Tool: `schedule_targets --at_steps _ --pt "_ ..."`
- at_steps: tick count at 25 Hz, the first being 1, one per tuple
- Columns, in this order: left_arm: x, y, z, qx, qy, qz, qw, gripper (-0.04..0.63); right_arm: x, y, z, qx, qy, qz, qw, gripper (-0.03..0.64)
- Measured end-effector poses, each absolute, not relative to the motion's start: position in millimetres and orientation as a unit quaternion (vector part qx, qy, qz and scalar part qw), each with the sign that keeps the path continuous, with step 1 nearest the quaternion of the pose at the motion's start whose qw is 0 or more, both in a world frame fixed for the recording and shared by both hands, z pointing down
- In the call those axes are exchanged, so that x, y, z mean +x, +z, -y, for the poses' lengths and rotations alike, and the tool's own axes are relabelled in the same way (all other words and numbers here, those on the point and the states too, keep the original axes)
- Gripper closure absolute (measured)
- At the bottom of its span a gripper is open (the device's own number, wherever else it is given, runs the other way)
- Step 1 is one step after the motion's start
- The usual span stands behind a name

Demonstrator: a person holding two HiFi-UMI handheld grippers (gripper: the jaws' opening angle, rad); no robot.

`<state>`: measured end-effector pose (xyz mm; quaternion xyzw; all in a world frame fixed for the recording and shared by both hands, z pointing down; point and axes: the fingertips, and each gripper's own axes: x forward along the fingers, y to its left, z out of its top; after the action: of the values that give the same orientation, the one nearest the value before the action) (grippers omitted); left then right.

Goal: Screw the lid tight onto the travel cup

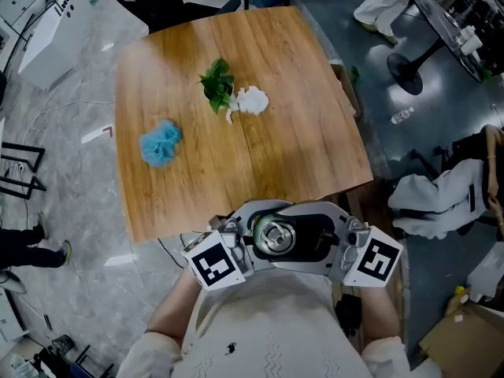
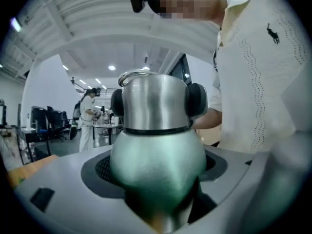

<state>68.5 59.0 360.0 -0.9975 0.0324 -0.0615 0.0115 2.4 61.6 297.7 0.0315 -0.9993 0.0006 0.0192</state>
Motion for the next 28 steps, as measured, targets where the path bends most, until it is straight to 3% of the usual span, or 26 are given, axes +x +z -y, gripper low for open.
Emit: schedule_targets --at_steps 4,11,16,21,28 --pt "58.3 360.3 -29.3 -0.990 -0.056 -0.129 0.013 0.190 2.1 296.5 -40.9 0.151 -0.003 0.988 -0.014 0.373" --pt "48.7 372.7 5.6 -0.961 -0.078 -0.264 0.003 0.190 1.5 309.6 -16.8 0.345 0.000 0.938 0.003 0.374" --pt "55.7 358.3 -13.5 -0.982 -0.035 -0.184 0.018 0.190 11.3 318.3 -37.5 0.214 0.033 0.976 0.023 0.374" --pt "73.4 359.7 -51.3 -0.996 -0.066 -0.061 0.029 0.190 9.7 296.8 -58.1 0.064 0.002 0.998 0.015 0.357" --pt "71.4 360.7 -20.4 -0.976 -0.091 -0.190 0.056 0.190 6.4 292.3 -37.3 0.191 -0.014 0.981 -0.020 0.359"
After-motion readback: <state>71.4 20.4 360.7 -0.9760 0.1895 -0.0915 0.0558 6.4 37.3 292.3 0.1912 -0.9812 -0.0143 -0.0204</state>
